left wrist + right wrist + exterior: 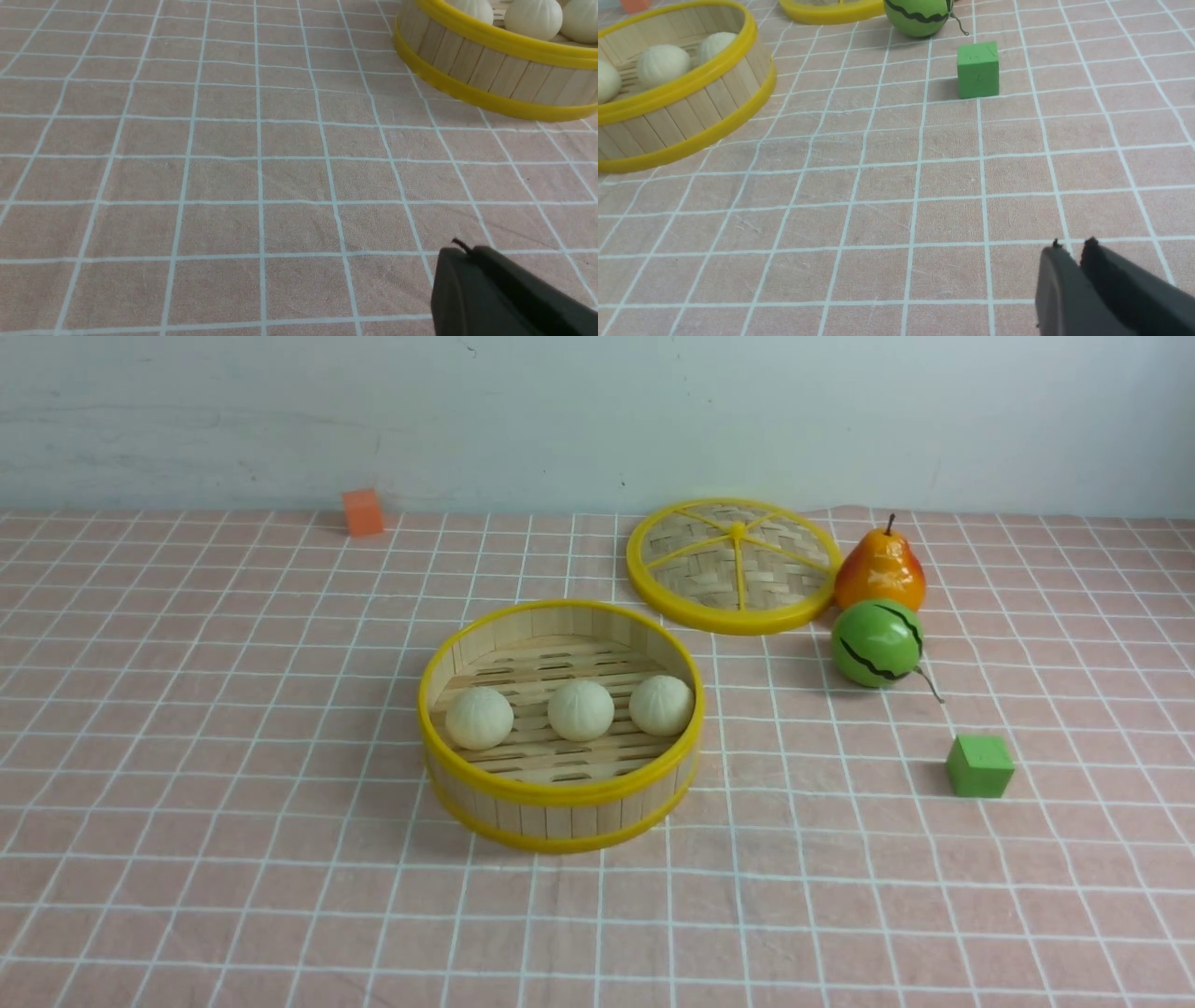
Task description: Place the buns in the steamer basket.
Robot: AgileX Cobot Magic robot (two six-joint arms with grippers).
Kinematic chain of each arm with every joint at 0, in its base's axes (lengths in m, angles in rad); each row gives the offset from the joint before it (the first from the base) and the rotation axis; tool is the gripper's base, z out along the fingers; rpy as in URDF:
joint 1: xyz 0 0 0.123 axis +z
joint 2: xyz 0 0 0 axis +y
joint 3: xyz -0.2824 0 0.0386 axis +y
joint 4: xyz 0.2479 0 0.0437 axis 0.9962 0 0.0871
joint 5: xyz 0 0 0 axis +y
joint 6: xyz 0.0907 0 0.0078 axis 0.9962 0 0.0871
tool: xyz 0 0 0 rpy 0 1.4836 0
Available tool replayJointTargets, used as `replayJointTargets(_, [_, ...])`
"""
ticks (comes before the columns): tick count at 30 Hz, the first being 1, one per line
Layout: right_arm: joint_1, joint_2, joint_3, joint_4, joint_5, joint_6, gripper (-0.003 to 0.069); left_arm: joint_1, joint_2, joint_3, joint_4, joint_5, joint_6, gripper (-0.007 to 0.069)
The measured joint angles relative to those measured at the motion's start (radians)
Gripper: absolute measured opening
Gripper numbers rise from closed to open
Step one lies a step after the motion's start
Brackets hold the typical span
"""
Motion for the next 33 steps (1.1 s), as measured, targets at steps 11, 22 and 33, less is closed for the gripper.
replayJointTargets(11, [0.0,0.0,0.0,0.0,0.0,0.0,0.0082,0.0,0.0,0.0,0.0,0.0,0.0,-0.0013])
replayJointTargets(22, [0.0,0.0,0.0,0.0,0.0,0.0,0.0088,0.0,0.0,0.0,0.0,0.0,0.0,-0.0013])
replayJointTargets(33, [0.0,0.0,0.0,0.0,0.0,0.0,0.0106,0.0,0.0,0.0,0.0,0.0,0.0,-0.0011])
